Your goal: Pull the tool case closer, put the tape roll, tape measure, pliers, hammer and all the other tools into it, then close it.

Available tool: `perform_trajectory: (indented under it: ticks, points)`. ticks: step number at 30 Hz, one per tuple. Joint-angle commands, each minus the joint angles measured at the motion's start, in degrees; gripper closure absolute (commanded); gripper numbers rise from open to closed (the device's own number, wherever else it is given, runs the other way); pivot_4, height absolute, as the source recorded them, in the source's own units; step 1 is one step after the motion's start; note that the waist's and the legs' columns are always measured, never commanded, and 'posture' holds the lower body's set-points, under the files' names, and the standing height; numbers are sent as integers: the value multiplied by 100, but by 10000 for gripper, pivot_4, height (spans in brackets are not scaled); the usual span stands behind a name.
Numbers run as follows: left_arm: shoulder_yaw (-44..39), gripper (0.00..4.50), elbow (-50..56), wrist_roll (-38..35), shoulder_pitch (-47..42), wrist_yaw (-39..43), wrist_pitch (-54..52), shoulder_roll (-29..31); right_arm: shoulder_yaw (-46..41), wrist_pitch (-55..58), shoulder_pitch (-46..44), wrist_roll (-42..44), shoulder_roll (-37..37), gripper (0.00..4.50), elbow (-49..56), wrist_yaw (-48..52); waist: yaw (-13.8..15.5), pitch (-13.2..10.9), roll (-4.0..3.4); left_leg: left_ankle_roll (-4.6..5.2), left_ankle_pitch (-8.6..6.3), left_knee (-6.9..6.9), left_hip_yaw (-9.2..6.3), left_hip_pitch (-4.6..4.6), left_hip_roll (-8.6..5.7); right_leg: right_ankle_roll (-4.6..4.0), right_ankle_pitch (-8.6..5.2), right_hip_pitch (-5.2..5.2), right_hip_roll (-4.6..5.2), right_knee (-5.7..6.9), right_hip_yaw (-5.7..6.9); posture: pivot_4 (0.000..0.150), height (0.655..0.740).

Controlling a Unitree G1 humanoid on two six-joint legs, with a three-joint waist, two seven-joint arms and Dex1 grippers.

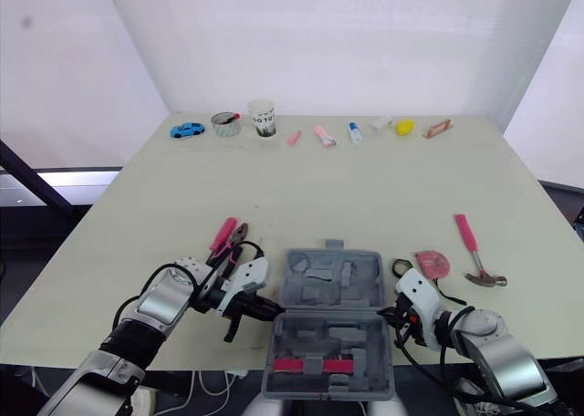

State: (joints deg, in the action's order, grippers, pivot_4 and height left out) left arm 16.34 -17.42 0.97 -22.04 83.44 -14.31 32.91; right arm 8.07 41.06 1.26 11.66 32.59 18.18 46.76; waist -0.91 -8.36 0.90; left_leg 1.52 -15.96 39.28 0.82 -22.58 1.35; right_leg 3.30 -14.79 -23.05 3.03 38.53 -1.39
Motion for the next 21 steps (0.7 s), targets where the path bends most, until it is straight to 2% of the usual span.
perform_trajectory:
  ticks: [1, 21]
  points:
    - [496, 44036, -162, 169, 283, 20, -114, 9, 156, -38, -6, 196, -59, 45000, 264, 41, 0, 0, 0, 0, 0, 0, 0, 0, 0, 0, 0, 0, 0, 0, 0, 1500, 7400]
    - [507, 44036, -247, 187, 248, 31, -62, 25, 120, -227, -150, 96, -84, 45000, 75, -73, -2, 0, 0, 0, 0, -2, 2, 1, 1, 0, 0, 0, -1, -2, -2, 1500, 7400]
